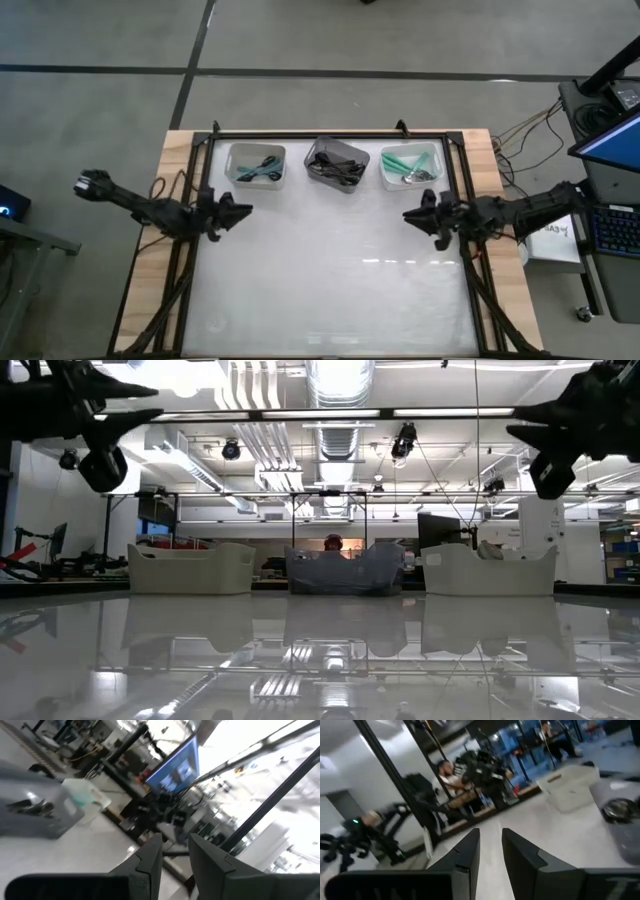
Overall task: Sort silverware by color (type)
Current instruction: Return to Home Position
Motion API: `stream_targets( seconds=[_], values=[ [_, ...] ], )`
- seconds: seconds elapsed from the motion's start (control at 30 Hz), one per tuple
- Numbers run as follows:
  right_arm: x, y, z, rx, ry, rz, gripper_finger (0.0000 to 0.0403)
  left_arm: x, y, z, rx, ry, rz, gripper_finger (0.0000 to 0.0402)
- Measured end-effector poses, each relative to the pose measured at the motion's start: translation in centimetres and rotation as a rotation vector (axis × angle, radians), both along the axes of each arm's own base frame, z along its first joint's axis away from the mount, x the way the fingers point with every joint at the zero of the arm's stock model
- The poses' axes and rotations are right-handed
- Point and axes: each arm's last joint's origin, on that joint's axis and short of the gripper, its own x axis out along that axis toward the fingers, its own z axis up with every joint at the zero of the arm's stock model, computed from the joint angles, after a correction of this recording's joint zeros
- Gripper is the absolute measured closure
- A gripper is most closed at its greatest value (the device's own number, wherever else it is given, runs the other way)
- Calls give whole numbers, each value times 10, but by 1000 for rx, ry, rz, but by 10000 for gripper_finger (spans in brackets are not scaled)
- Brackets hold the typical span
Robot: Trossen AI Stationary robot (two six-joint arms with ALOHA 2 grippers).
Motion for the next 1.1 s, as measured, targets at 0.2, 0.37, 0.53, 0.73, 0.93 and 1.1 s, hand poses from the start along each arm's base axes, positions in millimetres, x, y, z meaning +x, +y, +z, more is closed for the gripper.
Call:
stream_targets(
  seconds=[0.2,0.37,0.53,0.73,0.93,1.1],
  values=[
    [-2,-1,3,7,-32,0,330,-10,4,9,-41,-103,0,323],
    [-6,-1,6,16,-72,0,330,-15,6,13,-61,-155,0,323],
    [-10,-2,11,29,-133,0,330,-18,7,15,-74,-187,0,323],
    [-15,-3,16,42,-193,0,330,-22,9,16,-86,-219,0,323],
    [-15,-3,15,41,-187,0,330,-26,10,19,-103,-262,0,323],
    [-15,-3,16,41,-188,0,330,-26,10,18,-100,-255,0,323]
  ],
)
